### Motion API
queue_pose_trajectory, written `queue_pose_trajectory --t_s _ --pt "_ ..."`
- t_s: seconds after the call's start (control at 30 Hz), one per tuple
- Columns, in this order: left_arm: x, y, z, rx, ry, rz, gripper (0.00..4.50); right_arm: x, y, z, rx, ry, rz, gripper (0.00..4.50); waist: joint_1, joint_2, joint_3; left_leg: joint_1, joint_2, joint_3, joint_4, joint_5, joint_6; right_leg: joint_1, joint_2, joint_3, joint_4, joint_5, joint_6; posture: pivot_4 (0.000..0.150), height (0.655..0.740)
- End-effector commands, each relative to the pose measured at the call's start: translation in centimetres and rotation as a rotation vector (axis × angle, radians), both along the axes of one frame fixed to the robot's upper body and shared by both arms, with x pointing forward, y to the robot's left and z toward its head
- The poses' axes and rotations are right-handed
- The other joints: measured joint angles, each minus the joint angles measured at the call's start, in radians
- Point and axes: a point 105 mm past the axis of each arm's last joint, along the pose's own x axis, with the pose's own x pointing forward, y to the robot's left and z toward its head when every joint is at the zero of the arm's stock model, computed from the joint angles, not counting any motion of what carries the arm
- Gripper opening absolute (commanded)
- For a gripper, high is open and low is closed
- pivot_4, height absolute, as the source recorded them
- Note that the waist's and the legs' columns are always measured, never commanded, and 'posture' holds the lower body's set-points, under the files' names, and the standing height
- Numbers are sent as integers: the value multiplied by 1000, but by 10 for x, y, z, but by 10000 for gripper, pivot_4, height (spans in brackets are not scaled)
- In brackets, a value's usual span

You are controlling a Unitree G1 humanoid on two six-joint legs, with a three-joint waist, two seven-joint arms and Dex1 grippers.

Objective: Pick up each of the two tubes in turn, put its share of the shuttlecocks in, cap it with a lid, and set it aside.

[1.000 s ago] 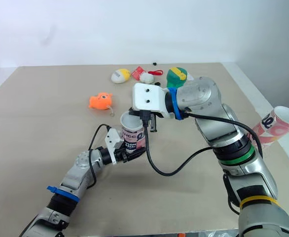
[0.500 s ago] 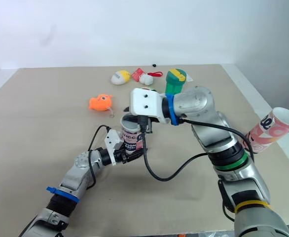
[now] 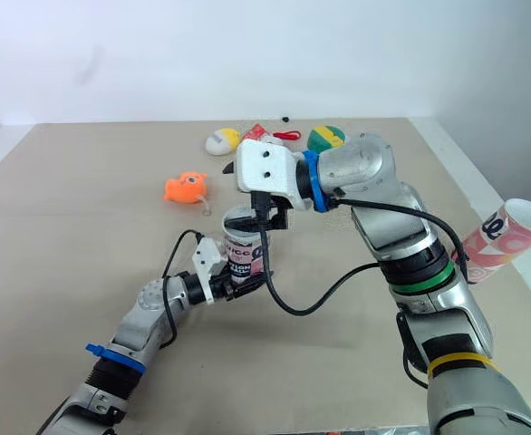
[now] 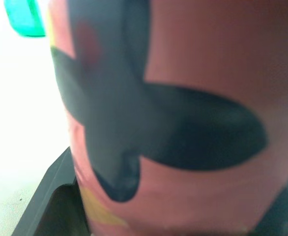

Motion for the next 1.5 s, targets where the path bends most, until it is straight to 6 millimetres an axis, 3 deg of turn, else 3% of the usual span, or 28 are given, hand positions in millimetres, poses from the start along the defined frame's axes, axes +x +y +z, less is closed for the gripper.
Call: queue_pose_trajectory --t_s 0.03,0.23,0.27,0.37,0.57,0.63,1.2,1.5 --pt "-9 0 -36 81 138 -9 31162 -6 -2 35 32 -90 34 44431 0 0 0 0 0 0 0 0 0 0 0 0 0 0 0 1500 7400" --pt "-8 0 -36 84 140 -13 31162 -13 -9 42 -46 -112 87 44431 2 0 1 -1 -2 -1 0 0 0 0 -2 -1 0 -1 2 1500 7400" --pt "-8 0 -36 84 140 -13 31162 -16 -11 41 -72 -102 100 42061 2 0 1 -1 -2 -1 0 0 0 0 -3 -1 0 -1 2 1500 7400" --pt "-8 0 -36 84 140 -13 31162 -21 -19 35 -167 -66 122 32868 2 0 1 -1 -2 -1 0 0 0 0 -3 -1 0 -1 2 1500 7400" --pt "-7 -1 -37 83 139 -11 31162 -21 -27 17 -313 -41 130 5416 2 0 1 -1 -2 -1 0 0 0 0 -3 -1 0 -2 1 1500 7400" --pt "-6 -1 -36 81 138 -9 31162 -17 -30 8 -354 -38 126 314 3 0 1 -1 -3 -1 0 0 0 0 -3 -1 0 -2 0 1500 7400" --pt "-6 -1 -37 76 135 2 31162 -7 -27 -51 -487 38 172 314 3 -1 -1 2 -3 -2 0 0 0 3 -4 -2 0 -4 -1 1500 7400" --pt "-5 -1 -37 77 134 -1 31162 -14 -21 -78 -526 68 212 314 3 0 -15 5 -2 -2 0 -1 -1 5 -3 -2 0 -5 -4 1500 7400"
